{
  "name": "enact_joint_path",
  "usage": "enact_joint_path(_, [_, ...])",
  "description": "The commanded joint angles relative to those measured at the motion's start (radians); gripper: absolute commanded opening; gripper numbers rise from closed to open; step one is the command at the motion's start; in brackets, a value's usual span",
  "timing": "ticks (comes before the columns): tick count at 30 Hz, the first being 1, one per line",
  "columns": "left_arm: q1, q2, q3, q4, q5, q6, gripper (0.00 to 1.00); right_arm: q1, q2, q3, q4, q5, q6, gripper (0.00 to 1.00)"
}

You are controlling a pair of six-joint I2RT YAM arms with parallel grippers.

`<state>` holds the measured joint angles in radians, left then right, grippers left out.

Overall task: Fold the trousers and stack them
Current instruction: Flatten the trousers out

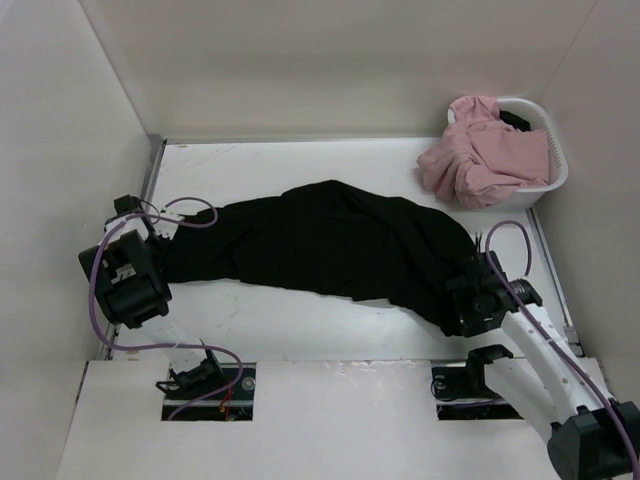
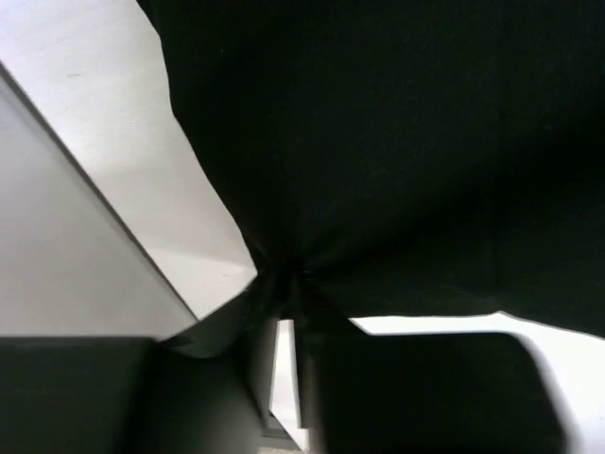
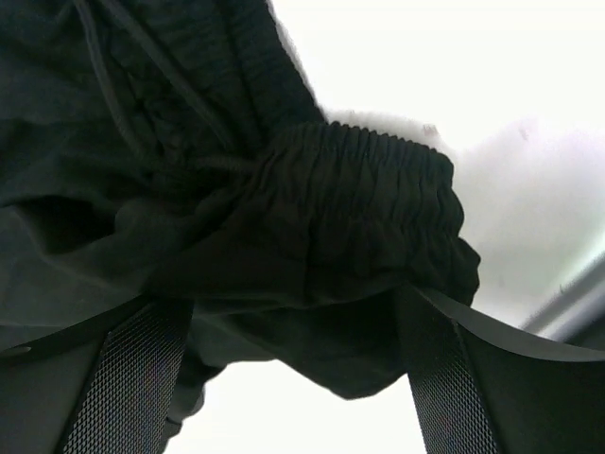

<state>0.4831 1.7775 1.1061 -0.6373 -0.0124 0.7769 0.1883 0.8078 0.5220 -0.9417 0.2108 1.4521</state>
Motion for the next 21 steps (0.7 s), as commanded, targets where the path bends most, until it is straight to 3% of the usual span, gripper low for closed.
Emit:
enact_joint_path(1, [0.013,0.033,-0.051,0.082,-0.015,0.038,0.01,0.038,-0.042,0.102,-0.161,0.058,0.125,0.88])
enact_joint_path(4, [0.024,0.001,-0.072,0.139,-0.034,0.068,0.0,0.026,-0.114,0.138,-0.288,0.027,0.145,0.88])
enact_joint_path(8, [0.028,-0.052,-0.1,0.169,-0.044,0.093,0.0,0.047,-0.191,0.118,-0.373,-0.089,0.295,0.87])
enact_joint_path(13, [0.055,-0.061,-0.075,0.183,-0.06,0.102,0.0,0.185,-0.208,0.191,-0.494,-0.048,0.485,0.87])
enact_joint_path(21, [0.114,-0.044,-0.037,0.191,-0.075,0.117,0.0,0.467,-0.102,0.291,-0.506,-0.03,0.715,0.87])
